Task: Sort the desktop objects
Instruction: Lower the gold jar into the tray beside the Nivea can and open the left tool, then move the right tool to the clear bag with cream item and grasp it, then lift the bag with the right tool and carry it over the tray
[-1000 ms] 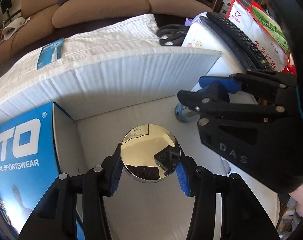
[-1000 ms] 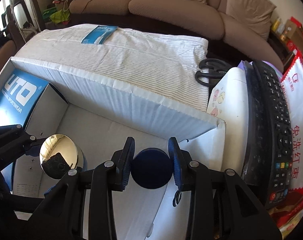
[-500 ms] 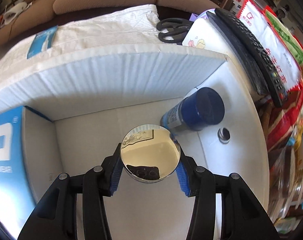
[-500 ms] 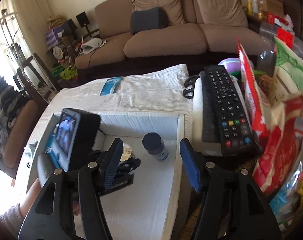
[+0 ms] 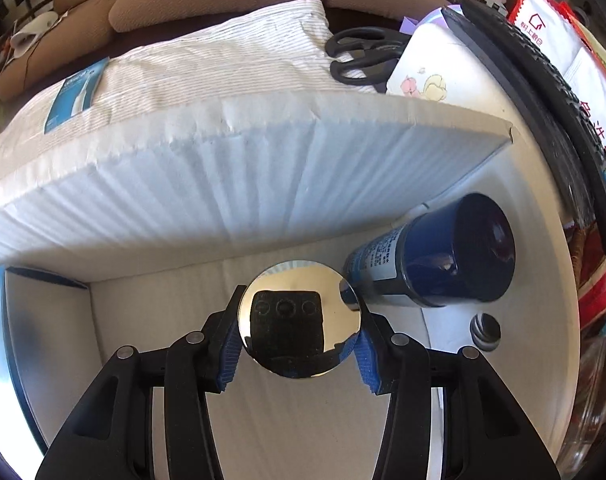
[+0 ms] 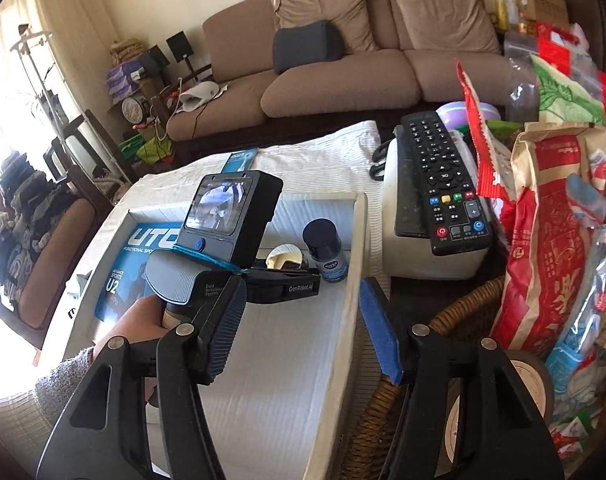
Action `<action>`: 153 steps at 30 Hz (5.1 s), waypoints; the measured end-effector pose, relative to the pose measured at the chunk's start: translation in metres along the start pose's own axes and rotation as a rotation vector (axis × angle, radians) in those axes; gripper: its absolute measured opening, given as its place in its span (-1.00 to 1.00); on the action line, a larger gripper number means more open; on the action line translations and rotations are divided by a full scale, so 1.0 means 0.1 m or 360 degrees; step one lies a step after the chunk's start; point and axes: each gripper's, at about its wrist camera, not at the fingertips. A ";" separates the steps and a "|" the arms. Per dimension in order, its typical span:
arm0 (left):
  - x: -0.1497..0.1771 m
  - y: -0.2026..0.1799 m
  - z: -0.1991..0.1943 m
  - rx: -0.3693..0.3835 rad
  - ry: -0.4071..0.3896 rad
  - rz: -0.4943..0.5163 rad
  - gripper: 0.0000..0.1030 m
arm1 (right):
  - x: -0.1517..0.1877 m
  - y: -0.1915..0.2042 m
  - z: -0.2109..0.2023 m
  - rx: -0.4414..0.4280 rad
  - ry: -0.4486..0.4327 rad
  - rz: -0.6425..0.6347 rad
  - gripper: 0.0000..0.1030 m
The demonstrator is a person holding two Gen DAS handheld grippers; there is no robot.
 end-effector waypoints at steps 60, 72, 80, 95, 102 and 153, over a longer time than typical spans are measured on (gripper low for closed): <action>3.87 4.60 -1.62 0.0219 -0.0455 -0.0620 1.00 | 0.69 4.48 1.35 -0.0412 0.0375 -0.0430 0.67; 3.86 4.50 -1.47 0.0302 -0.0402 -0.0485 1.00 | 0.39 4.69 2.52 0.0119 0.0599 -0.0491 0.48; 3.87 4.55 -1.56 0.0288 -0.0455 -0.0508 1.00 | 0.55 4.84 2.91 0.0473 0.0719 -0.0732 -0.01; 3.81 4.44 -1.62 0.0725 -0.0558 -0.0441 1.00 | 0.37 4.65 1.83 -0.0273 0.0479 -0.0523 -0.57; 3.89 4.31 -1.81 0.1196 -0.0755 -0.0330 1.00 | 0.62 4.18 1.41 -0.0955 0.0411 -0.0177 -0.56; 1.71 0.94 -1.48 0.0667 -0.0229 0.0513 0.62 | -0.29 0.66 1.30 -0.0267 0.0318 0.0109 -0.54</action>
Point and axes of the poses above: each gripper's, at about its wrist camera, not at the fingertips, and z roughly the way its jaws point, y to its left, x to its underside, and after that the axes turned 11 degrees about y, right-handed
